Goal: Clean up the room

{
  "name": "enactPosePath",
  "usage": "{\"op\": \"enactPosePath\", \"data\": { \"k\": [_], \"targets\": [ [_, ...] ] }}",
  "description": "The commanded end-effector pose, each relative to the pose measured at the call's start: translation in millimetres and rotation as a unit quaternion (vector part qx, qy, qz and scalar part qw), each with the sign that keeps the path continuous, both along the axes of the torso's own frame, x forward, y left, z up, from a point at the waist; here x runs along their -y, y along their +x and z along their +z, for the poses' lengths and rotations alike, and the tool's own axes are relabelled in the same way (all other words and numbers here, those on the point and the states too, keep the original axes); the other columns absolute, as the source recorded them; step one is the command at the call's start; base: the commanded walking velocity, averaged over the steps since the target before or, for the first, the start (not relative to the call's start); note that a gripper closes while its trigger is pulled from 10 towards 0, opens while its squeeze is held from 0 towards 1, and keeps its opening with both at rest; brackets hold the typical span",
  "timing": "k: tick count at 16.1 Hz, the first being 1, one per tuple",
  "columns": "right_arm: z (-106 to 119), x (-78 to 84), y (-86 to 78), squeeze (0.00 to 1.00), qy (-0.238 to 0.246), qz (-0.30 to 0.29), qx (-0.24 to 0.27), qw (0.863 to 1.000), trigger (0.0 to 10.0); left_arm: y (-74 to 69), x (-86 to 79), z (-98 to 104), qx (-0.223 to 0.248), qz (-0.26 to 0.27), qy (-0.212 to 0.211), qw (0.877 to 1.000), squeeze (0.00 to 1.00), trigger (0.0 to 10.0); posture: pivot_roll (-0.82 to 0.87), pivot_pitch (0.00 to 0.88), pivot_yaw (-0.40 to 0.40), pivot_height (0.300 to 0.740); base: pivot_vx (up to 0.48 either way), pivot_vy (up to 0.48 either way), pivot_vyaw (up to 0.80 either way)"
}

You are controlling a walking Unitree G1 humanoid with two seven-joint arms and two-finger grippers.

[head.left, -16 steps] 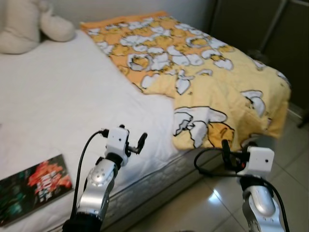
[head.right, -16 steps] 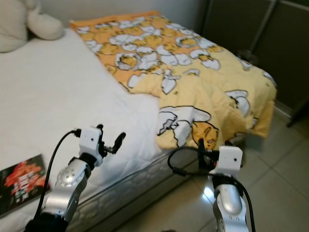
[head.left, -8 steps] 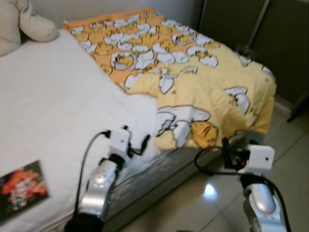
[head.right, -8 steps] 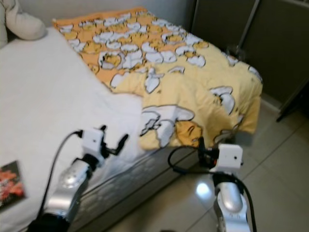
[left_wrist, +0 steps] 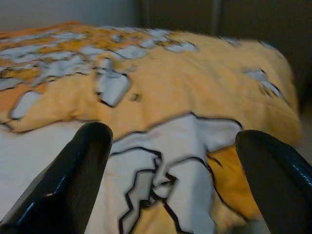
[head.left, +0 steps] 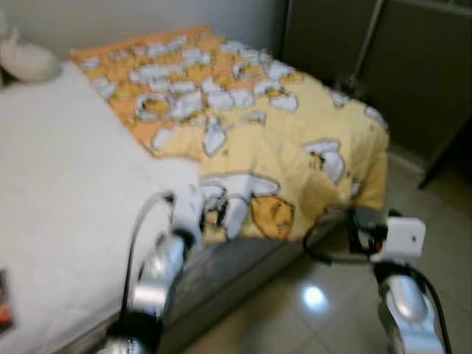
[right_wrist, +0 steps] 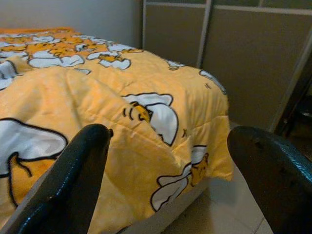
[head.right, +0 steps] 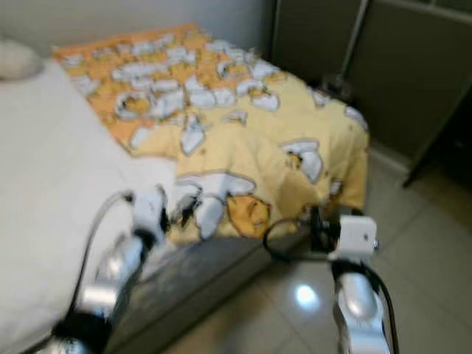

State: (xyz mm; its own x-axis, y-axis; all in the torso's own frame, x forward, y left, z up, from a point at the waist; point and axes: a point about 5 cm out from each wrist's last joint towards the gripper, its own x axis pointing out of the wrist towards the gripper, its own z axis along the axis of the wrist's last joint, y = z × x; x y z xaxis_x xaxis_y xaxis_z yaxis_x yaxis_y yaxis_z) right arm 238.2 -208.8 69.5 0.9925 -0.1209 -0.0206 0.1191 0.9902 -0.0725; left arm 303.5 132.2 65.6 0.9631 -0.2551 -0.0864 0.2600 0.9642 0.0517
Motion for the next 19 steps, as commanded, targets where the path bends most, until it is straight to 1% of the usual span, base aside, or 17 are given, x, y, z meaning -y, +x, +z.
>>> {"op": "enactPosePath", "data": {
  "k": [1, 2, 3, 4, 5, 6, 8, 10, 12, 13, 18, 19],
  "targets": [
    [0.3, -0.8, 0.3, 0.00, 0.016, -0.005, 0.002, 1.000, 10.0, -2.9, -16.7, -7.2, -0.022, 0.055, -0.026, 0.998, 1.00, 10.0, -0.16, 0.000, 0.035, 0.736, 0.000, 0.000, 0.00],
    [1.0, -0.6, 0.1, 0.00, 0.031, -0.007, 0.004, 0.999, 10.0, -1.8, -24.3, -3.3, -0.012, 0.085, -0.045, 0.995, 1.00, 10.0, -0.16, 0.000, 0.035, 0.736, 0.000, 0.000, 0.00],
    [1.3, 0.9, -0.8, 0.00, 0.033, -0.016, 0.008, 0.999, 10.0, -1.2, -23.4, 0.2, -0.001, 0.083, -0.043, 0.996, 1.00, 10.0, -0.16, 0.000, 0.034, 0.736, 0.000, 0.000, 0.00],
    [1.2, 1.3, -0.9, 0.00, 0.032, -0.018, 0.009, 0.999, 10.0, -0.8, -21.0, 0.5, -0.001, 0.076, -0.038, 0.996, 1.00, 10.0, -0.16, 0.000, 0.034, 0.736, 0.000, 0.000, 0.00],
    [1.0, 1.5, -0.9, 0.00, 0.028, -0.018, 0.011, 0.999, 10.0, -0.2, -17.9, -0.7, -0.003, 0.068, -0.018, 0.997, 1.00, 10.0, -0.16, 0.000, 0.035, 0.736, 0.000, 0.000, 0.00],
    [-2.7, 0.7, -0.2, 0.00, 0.025, -0.018, 0.001, 1.000, 10.0, 0.6, -15.9, -2.4, -0.007, 0.066, -0.005, 0.998, 0.00, 10.0, -0.16, 0.000, 0.036, 0.736, 0.000, 0.000, -0.80],
    [-5.5, -0.9, 0.1, 0.00, 0.025, -0.016, -0.005, 1.000, 10.0, 0.8, -12.6, -3.4, -0.010, 0.057, 0.011, 0.998, 0.00, 10.0, -0.15, 0.000, 0.040, 0.736, 0.000, 0.000, -0.79],
    [-6.8, -3.7, -0.5, 0.00, 0.020, -0.009, -0.005, 1.000, 10.0, 1.2, -13.3, -3.8, -0.011, 0.058, 0.011, 0.998, 0.00, 10.0, -0.16, 0.000, 0.041, 0.736, 0.000, 0.000, -0.78],
    [-7.2, -6.2, -2.1, 0.00, 0.015, -0.004, -0.006, 1.000, 10.0, 6.7, -13.2, -4.6, -0.017, 0.054, 0.030, 0.998, 0.00, 10.0, -0.16, 0.000, 0.041, 0.736, 0.000, 0.000, 0.00],
    [-7.1, -7.9, -3.6, 0.00, 0.012, 0.004, -0.008, 1.000, 10.0, 13.4, -12.0, -4.1, -0.032, 0.034, 0.030, 0.998, 0.00, 10.0, -0.17, 0.000, 0.043, 0.736, 0.480, 0.000, 0.00],
    [-7.9, -7.0, -7.3, 0.00, 0.009, 0.004, -0.008, 1.000, 10.0, 15.4, -13.1, -4.6, -0.038, 0.037, 0.012, 0.999, 0.00, 10.0, -0.18, 0.000, 0.051, 0.736, 0.480, 0.000, 0.00],
    [-8.7, -7.6, -8.9, 0.00, 0.009, 0.005, -0.010, 1.000, 10.0, 16.4, -12.6, -4.6, -0.037, 0.038, 0.017, 0.998, 0.00, 10.0, -0.18, 0.000, 0.051, 0.736, 0.480, 0.000, 0.00]
  ]
}}
